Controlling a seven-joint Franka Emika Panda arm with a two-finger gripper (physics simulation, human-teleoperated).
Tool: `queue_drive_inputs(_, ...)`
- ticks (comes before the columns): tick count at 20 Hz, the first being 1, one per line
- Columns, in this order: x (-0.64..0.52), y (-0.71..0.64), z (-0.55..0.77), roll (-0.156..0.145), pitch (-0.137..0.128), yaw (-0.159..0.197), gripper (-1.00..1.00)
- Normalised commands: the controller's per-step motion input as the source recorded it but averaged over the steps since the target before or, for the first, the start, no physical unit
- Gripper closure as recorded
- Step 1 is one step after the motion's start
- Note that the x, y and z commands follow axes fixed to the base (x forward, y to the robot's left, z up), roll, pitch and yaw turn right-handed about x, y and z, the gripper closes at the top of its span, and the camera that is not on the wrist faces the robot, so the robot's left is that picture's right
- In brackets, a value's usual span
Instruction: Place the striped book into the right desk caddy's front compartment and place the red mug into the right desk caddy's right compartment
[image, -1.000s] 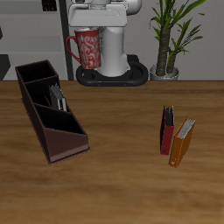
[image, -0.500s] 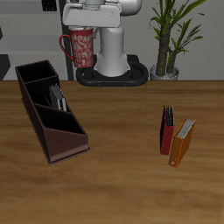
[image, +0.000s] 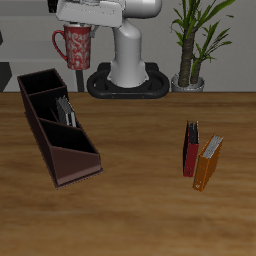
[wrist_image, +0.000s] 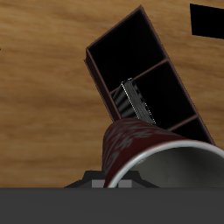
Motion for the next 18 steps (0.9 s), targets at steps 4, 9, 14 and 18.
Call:
queue_drive_inputs(4, -0.05, -0.33, 0.0, -0.049, 0.012, -0.029, 1.0)
queue_drive_inputs(9, -0.05, -0.3, -0.02, 0.035, 0.069, -0.065, 1.0)
queue_drive_inputs(14, -0.14, -0.24, 0.06, 0.02, 0.029, -0.019, 1.0)
queue_drive_inputs(18, -0.15, -0.27, 0.15, -0.028, -0.02, -0.023, 1.0)
